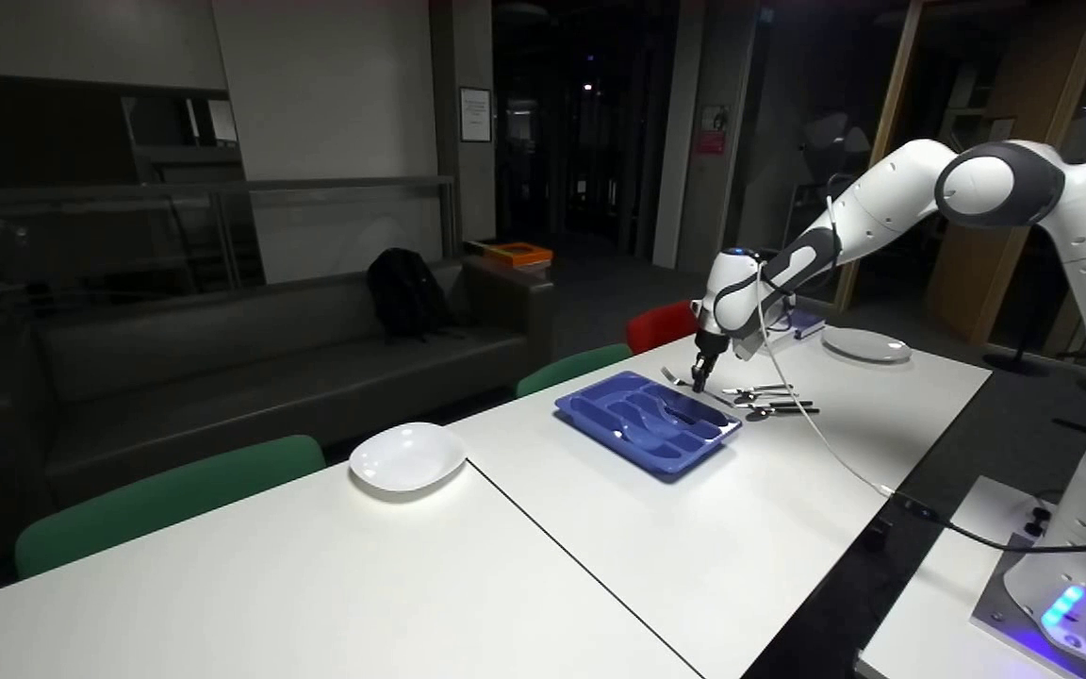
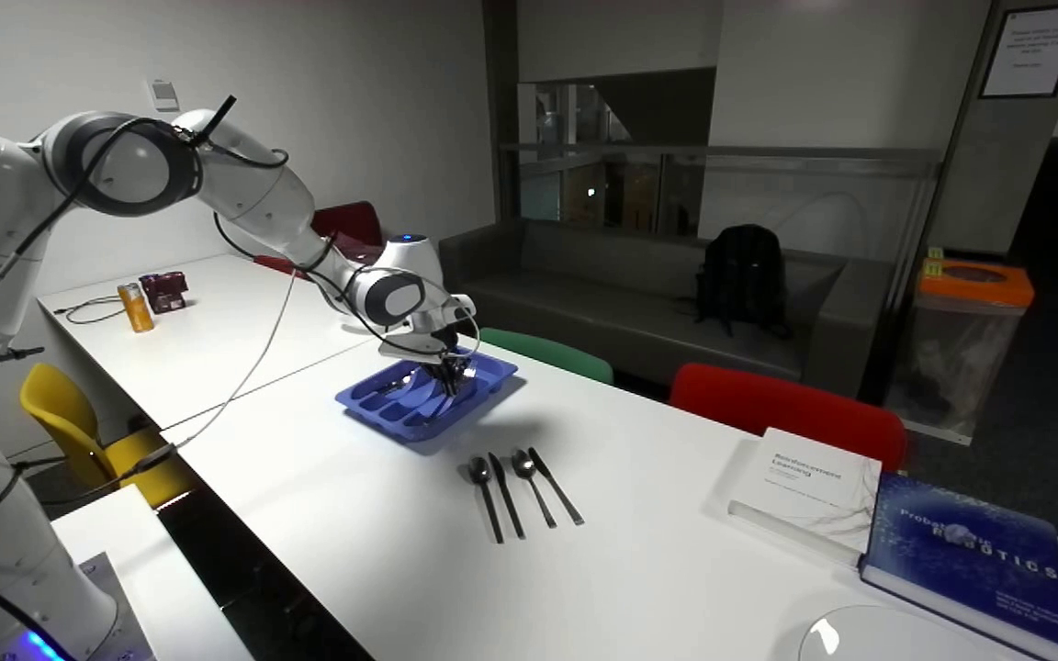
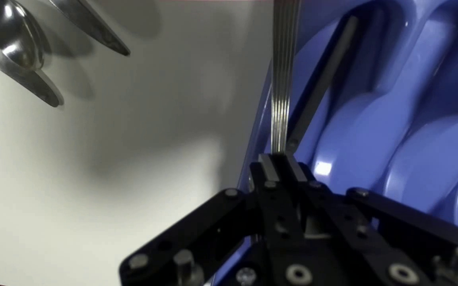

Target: Pick up the silver cutlery from the counter and place it on the blue tray

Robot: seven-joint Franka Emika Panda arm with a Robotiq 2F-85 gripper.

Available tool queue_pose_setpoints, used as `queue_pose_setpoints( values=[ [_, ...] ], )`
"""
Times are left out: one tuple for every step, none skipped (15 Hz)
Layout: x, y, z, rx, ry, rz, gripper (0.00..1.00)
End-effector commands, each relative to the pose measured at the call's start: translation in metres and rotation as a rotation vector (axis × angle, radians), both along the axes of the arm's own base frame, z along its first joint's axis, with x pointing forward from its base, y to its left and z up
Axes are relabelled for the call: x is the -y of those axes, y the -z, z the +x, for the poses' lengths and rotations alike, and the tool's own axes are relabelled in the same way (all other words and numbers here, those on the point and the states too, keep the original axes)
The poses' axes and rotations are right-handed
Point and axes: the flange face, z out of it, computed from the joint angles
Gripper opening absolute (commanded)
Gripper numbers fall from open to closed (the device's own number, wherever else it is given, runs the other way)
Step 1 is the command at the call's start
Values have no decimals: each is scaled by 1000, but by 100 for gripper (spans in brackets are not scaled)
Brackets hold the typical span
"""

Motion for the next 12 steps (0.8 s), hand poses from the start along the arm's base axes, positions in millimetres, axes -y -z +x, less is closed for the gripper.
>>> queue_pose_setpoints(
  values=[
    [5, -7, 15, 13, 75, 42, 2],
    [5, -8, 17, 19, 88, 48, 2],
    [6, -8, 18, 22, 99, 53, 2],
    [6, -9, 19, 24, 108, 57, 2],
    [6, -9, 19, 25, 116, 61, 2],
    [5, -8, 19, 23, 120, 61, 2],
    [3, -7, 18, 20, 122, 60, 2],
    [2, -5, 17, 18, 125, 60, 2],
    [1, -4, 16, 13, 127, 60, 2],
    [-1, -2, 15, 9, 128, 59, 2],
    [-3, 0, 14, 6, 130, 59, 2],
    [-4, 2, 14, 2, 133, 59, 2]
  ],
)
